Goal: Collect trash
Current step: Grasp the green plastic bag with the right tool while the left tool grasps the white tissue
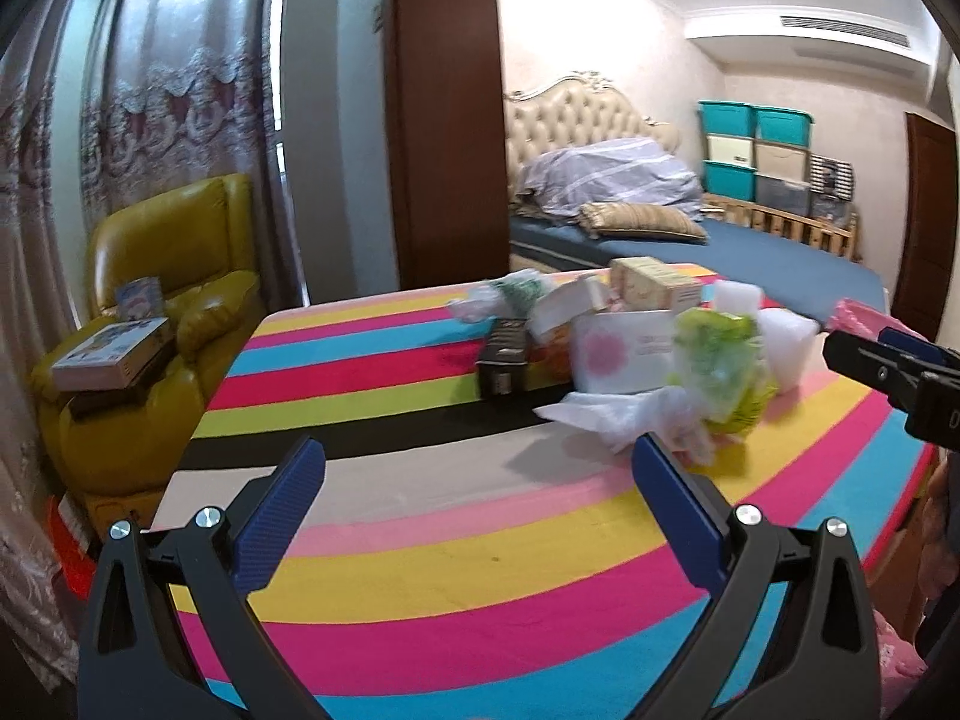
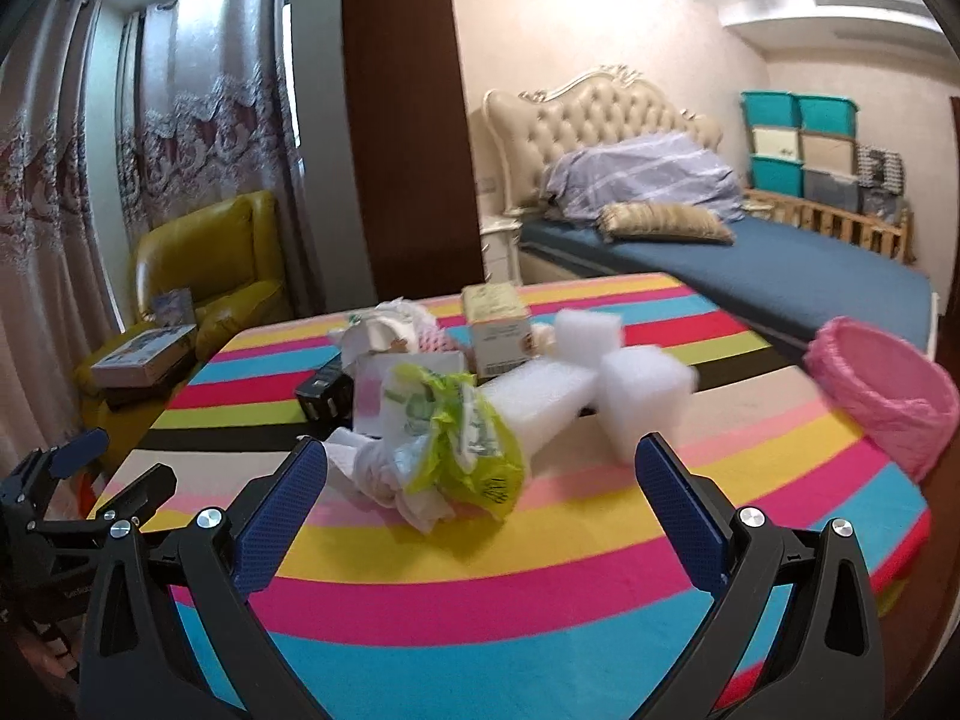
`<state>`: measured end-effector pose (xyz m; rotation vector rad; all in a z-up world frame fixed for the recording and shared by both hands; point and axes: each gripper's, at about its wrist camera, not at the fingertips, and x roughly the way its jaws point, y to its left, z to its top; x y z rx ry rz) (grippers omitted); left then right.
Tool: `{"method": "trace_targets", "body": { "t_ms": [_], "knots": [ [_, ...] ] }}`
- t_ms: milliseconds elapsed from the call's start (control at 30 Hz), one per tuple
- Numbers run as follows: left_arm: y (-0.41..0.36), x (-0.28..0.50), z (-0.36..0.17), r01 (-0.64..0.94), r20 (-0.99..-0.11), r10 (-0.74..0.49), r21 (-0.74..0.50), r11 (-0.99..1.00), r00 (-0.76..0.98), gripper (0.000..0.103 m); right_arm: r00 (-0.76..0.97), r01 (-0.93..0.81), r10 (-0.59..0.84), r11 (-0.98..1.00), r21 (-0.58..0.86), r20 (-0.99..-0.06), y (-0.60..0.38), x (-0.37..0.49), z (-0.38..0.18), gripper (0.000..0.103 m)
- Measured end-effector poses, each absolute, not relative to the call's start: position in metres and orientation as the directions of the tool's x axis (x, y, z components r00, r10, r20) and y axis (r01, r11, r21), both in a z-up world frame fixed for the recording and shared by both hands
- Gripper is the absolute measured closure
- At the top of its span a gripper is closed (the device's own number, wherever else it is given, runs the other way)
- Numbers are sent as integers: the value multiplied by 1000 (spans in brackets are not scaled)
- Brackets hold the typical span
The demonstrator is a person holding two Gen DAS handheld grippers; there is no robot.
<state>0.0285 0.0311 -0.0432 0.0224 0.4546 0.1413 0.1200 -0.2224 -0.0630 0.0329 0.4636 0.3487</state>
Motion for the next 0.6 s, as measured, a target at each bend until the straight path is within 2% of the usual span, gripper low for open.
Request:
{"method": "trace_targets", "body": {
  "t_ms": [200, 333, 467, 533, 600],
  "knots": [
    [52, 37, -59, -175, -469, 170, 33, 984, 867, 4, 775, -360, 365, 926, 116, -516, -191, 161, -85, 10],
    [57, 43, -70, -181, -497, 186, 60, 982, 847, 4, 777, -350, 335, 934, 76, -533, -175, 179, -88, 15],
    [59, 47, -78, -162, -521, 156, 34, 986, 839, 4, 771, -343, 315, 938, 55, -554, -165, 193, -94, 29],
    [58, 50, -80, -152, -528, 141, 23, 988, 837, 4, 773, -329, 304, 942, 57, -557, -167, 196, -95, 47],
    [54, 53, -81, -139, -530, 124, 11, 990, 839, 4, 779, -317, 298, 946, 64, -552, -174, 194, -95, 59]
  ]
}}
